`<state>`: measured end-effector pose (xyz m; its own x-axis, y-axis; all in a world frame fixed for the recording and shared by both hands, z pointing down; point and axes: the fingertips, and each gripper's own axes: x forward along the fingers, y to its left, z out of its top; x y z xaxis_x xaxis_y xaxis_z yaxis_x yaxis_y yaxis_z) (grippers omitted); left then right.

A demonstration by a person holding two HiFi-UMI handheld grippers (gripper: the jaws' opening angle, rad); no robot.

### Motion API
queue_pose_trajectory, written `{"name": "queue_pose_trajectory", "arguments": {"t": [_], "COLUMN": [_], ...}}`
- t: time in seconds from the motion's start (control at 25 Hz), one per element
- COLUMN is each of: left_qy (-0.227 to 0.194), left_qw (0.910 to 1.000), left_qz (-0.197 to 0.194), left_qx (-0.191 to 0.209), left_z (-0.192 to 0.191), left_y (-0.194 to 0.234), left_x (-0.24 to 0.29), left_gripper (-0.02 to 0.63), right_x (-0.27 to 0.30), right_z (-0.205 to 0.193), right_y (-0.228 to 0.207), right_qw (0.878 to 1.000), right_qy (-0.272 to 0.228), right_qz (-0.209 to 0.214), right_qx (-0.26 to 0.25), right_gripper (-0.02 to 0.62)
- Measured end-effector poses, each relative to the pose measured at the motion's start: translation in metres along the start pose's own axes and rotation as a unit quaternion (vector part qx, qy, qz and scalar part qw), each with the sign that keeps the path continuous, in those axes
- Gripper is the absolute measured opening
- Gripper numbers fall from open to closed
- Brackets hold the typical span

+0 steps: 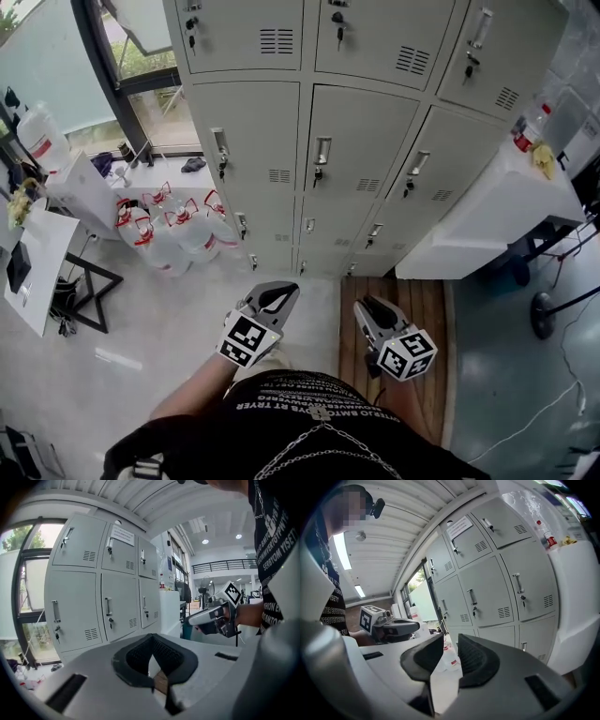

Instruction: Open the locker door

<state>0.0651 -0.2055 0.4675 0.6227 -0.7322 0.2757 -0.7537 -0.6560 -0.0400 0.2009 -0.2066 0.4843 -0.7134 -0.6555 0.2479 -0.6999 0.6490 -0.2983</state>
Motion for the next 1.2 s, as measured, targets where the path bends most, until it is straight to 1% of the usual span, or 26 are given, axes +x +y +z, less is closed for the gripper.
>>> {"name": "queue_pose_trajectory", "arguments": {"t": [0.24, 0.4, 0.52, 0.64, 0.84, 1.04, 1.2], "left_qy": [-0.012, -0.014, -0.015, -0.018, -0.023, -0.025, -0.025], "left_qw": [0.9999, 0.9998, 0.9998, 0.9996, 0.9993, 0.9994, 0.9992], "left_qz": [-0.005, -0.012, -0.013, -0.023, -0.029, -0.025, -0.029], "left_qx": [0.003, 0.007, 0.002, -0.001, 0.003, 0.001, -0.013], "left_z": [0.012, 0.011, 0.008, 0.006, 0.005, 0.001, -0.008], "left_y": [0.065, 0.101, 0.134, 0.160, 0.203, 0.243, 0.259], "left_x": [0.018, 0.025, 0.027, 0.031, 0.028, 0.022, 0.027], "left_gripper": [0.005, 0.005, 0.005, 0.005, 0.005, 0.005, 0.005], "right_x": [0.064, 0.098, 0.130, 0.156, 0.200, 0.229, 0.238], "right_z": [0.025, 0.042, 0.052, 0.061, 0.078, 0.098, 0.105], "right_y": [-0.002, -0.002, 0.001, 0.001, 0.007, 0.012, 0.004], "right_qw": [1.000, 1.000, 1.000, 0.999, 0.999, 0.998, 0.997], "right_qy": [0.003, 0.007, 0.012, 0.016, 0.012, -0.002, -0.005], "right_qz": [0.003, -0.002, -0.003, -0.009, -0.013, -0.025, -0.046], "right_qx": [-0.010, -0.019, -0.025, -0.031, -0.038, -0.051, -0.056], "right_gripper": [0.091, 0.091, 0.091, 0.091, 0.091, 0.092, 0.092]}}
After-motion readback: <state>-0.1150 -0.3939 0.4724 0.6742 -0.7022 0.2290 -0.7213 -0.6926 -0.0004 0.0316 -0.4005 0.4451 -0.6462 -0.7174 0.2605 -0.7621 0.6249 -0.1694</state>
